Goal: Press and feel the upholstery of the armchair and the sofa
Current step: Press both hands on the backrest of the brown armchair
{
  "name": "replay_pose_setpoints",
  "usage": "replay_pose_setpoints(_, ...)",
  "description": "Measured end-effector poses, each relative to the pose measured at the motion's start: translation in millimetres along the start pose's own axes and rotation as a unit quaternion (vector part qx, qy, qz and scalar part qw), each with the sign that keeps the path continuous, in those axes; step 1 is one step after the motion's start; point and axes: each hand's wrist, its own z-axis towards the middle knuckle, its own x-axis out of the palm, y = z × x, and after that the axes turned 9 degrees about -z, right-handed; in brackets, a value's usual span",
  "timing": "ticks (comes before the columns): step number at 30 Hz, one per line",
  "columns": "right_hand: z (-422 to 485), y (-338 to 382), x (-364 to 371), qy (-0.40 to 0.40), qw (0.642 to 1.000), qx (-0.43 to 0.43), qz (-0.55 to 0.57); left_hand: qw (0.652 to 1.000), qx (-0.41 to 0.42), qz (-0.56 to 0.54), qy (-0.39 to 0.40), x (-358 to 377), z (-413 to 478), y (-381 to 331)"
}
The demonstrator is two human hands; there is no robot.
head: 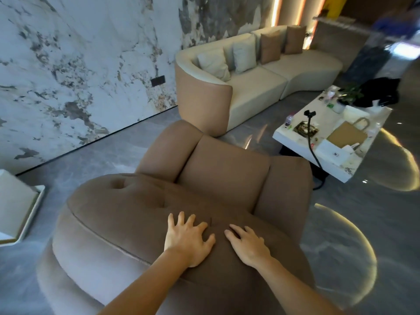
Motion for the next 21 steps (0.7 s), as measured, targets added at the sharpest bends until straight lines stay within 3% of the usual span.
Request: replay_pose_setpoints(21,10.0,177.8,58.6,-0.062,0.989,0.086,0.107,0.987,0.153,0.05,0.031,-81.4,53.5,183.5)
